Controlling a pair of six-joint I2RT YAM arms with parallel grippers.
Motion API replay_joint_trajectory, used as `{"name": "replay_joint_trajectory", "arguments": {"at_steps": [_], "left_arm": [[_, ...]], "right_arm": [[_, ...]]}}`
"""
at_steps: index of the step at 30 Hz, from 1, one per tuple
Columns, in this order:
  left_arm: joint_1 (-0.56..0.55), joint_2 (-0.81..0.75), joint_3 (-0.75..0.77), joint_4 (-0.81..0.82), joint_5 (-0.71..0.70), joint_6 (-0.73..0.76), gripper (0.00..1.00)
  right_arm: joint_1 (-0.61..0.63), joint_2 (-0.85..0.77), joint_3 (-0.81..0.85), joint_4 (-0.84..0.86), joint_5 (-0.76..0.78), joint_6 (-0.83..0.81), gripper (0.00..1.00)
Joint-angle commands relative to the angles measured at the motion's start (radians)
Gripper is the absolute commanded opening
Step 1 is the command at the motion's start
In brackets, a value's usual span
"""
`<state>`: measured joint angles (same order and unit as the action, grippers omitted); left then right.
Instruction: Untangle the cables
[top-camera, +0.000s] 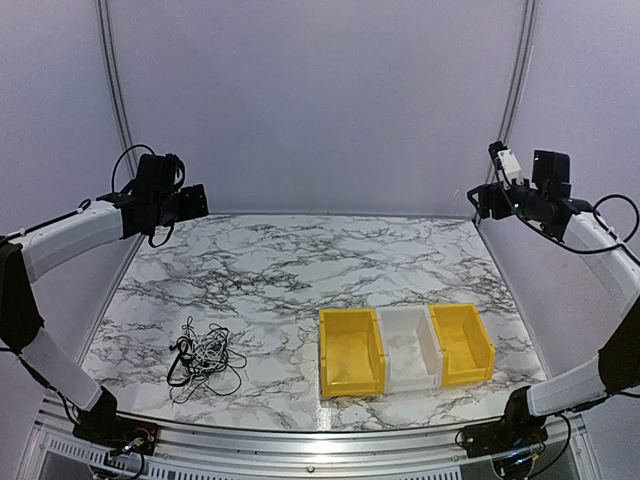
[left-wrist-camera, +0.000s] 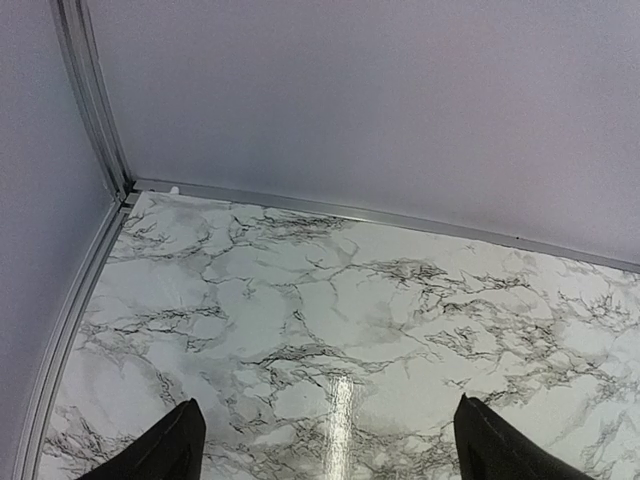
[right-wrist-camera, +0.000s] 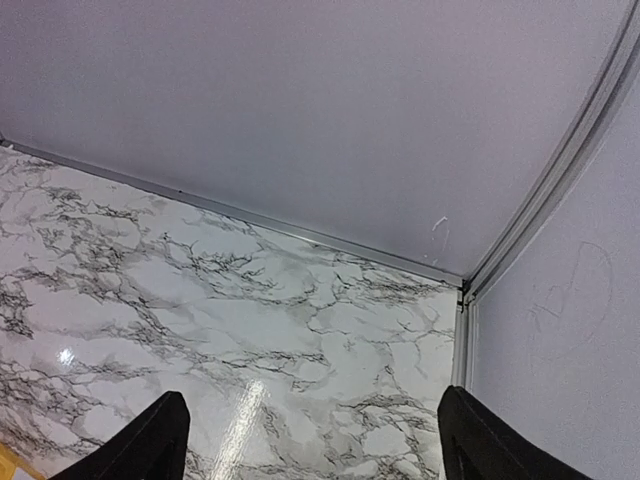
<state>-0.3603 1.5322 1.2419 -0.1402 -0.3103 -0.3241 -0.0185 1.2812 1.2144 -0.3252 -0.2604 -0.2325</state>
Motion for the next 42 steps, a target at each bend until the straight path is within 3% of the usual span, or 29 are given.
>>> {"name": "replay_joint_trajectory", "arguments": {"at_steps": [1, 6, 11, 17, 20, 22, 29, 36, 42], "left_arm": [[0.013, -0.048, 0.029, -0.032, 0.071, -0.003, 0.93], [0.011, -0.096, 0.003, -0.058, 0.169, -0.071, 0.97], [-0.009, -0.163, -0.009, -0.148, 0.22, -0.035, 0.93], [-0.062, -0.258, -0.049, -0.297, 0.24, -0.03, 0.72], [-0.089, -0.24, -0.023, -0.457, 0.234, -0.056, 0.52], [-0.123, -0.251, -0.038, -0.512, 0.209, -0.077, 0.47], [-0.182, -0.341, -0.158, -0.63, 0.135, -0.24, 0.51], [-0.197, -0.362, -0.257, -0.764, 0.232, -0.554, 0.51], [-0.2, -0.354, -0.299, -0.767, 0.252, -0.584, 0.45]], "right_arm": [[0.032, 0.009, -0.007, 0.02, 0.13, 0.013, 0.9], [0.052, 0.015, -0.018, 0.022, 0.065, -0.069, 0.96], [0.116, 0.049, 0.002, 0.001, -0.093, -0.153, 0.91], [0.292, 0.102, 0.012, -0.017, -0.159, -0.262, 0.88], [0.38, 0.135, 0.019, -0.025, -0.182, -0.296, 0.87], [0.425, 0.156, 0.023, -0.023, -0.198, -0.299, 0.87], [0.521, 0.209, 0.03, -0.004, -0.228, -0.287, 0.88], [0.534, 0.203, 0.014, 0.004, -0.218, -0.287, 0.89], [0.534, 0.175, -0.02, 0.018, -0.206, -0.287, 0.89]]}}
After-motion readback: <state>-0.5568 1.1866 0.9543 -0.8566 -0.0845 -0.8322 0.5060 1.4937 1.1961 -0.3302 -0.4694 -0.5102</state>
